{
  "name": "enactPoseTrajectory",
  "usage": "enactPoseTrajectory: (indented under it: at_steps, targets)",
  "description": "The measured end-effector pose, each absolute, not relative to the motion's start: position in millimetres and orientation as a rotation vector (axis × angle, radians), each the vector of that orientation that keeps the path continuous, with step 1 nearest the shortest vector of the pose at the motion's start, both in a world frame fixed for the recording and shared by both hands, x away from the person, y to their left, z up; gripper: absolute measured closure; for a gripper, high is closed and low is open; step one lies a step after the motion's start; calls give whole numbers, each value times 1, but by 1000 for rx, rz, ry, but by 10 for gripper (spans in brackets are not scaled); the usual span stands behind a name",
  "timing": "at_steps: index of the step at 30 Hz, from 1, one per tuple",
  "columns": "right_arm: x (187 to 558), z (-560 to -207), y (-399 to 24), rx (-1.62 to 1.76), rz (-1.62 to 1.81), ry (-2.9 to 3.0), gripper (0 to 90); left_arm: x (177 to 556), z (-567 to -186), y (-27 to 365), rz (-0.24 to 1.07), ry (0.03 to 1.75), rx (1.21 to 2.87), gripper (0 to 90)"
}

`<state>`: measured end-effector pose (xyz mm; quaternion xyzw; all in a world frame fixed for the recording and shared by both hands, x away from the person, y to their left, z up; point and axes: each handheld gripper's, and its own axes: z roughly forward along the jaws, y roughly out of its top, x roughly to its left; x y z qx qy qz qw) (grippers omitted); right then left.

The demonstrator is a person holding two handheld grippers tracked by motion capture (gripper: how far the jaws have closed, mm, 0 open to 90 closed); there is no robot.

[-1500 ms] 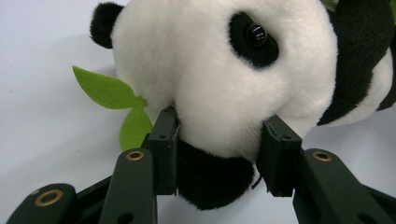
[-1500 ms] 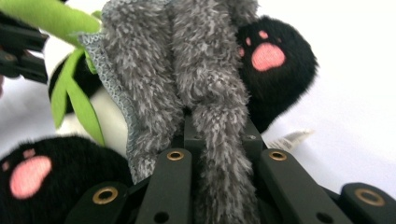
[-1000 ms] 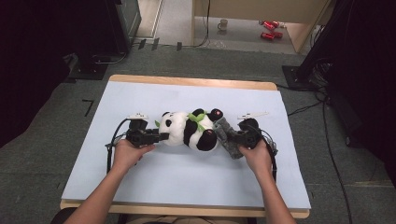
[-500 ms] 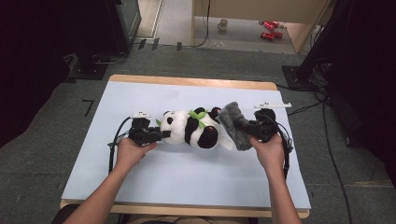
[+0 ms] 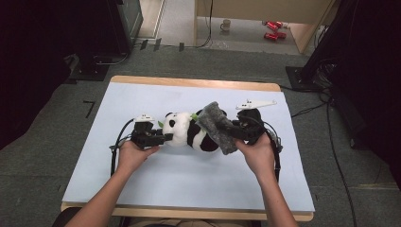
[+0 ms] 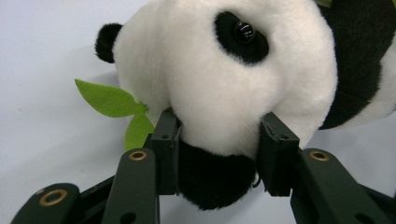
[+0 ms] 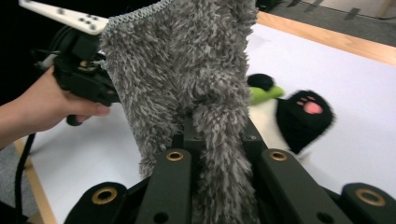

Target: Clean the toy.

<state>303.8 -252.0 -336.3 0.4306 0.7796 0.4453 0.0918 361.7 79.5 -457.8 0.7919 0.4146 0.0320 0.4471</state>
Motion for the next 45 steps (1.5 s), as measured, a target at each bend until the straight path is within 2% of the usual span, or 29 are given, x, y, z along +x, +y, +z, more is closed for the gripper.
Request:
enactPoseTrajectory:
  at_steps: [8, 19, 38, 45]
  targets:
    - [314, -367, -234, 1299, 1195, 2396, 801, 360, -458, 77, 93, 1012, 1980, 574]
    - [316, -385, -260, 1433, 1231, 2314, 800, 361, -459, 78, 81, 1016, 1979, 574]
    - [324, -411, -272, 1539, 1179, 2321, 802, 364, -460, 81, 53, 1027, 1966, 572]
    - [323, -394, -290, 1553, 1239, 2240, 801, 367, -460, 82, 40, 1040, 1941, 571]
